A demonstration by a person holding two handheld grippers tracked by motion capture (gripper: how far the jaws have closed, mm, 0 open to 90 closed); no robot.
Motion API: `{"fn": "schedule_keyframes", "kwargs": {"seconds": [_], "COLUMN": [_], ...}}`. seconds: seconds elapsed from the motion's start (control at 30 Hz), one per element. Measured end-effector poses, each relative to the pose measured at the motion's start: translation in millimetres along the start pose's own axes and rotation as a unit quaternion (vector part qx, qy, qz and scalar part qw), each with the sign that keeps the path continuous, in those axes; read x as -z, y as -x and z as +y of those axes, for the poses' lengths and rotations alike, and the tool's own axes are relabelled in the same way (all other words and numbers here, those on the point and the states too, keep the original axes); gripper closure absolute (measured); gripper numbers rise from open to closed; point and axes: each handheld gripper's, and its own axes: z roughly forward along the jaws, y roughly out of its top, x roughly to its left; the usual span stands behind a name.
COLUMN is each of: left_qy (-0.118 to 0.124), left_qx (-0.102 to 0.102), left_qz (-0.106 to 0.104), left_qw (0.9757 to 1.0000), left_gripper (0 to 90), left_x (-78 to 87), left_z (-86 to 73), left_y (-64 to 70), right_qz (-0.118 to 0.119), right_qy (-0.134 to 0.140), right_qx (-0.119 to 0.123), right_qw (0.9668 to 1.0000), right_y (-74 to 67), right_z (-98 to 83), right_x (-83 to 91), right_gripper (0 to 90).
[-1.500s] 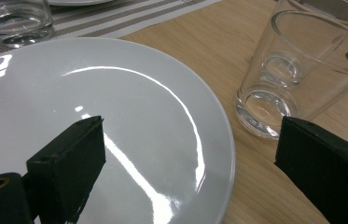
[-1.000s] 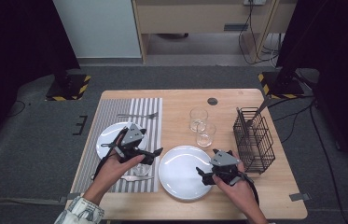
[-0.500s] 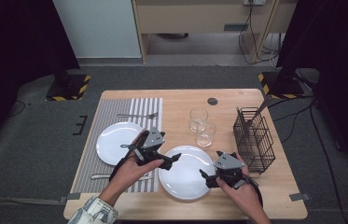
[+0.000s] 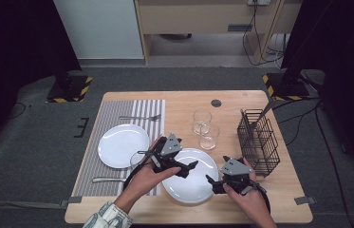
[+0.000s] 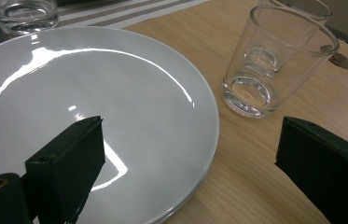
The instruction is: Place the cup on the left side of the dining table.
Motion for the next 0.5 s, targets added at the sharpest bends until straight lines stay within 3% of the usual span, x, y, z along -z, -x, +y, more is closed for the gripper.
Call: {"fn": "schedule_keyframes", "kwargs": {"seconds": [0.5], "left_qy": [-0.002], "left_qx": [0.013], "left_qz": [-0.023], "left_qw": [0.9997], "left_gripper": [4.5], "left_x": [-28.4], "left_z": [-16.9], "left_y": [21.7], "right_qz": [-0.005], "right_qy": [-0.002], "right_qx": [-0.011], "right_qw": [0.9999], "right_y": [2.7], "right_z": [-7.1], "right_x": [6.4], "right_gripper": [7.9]}}
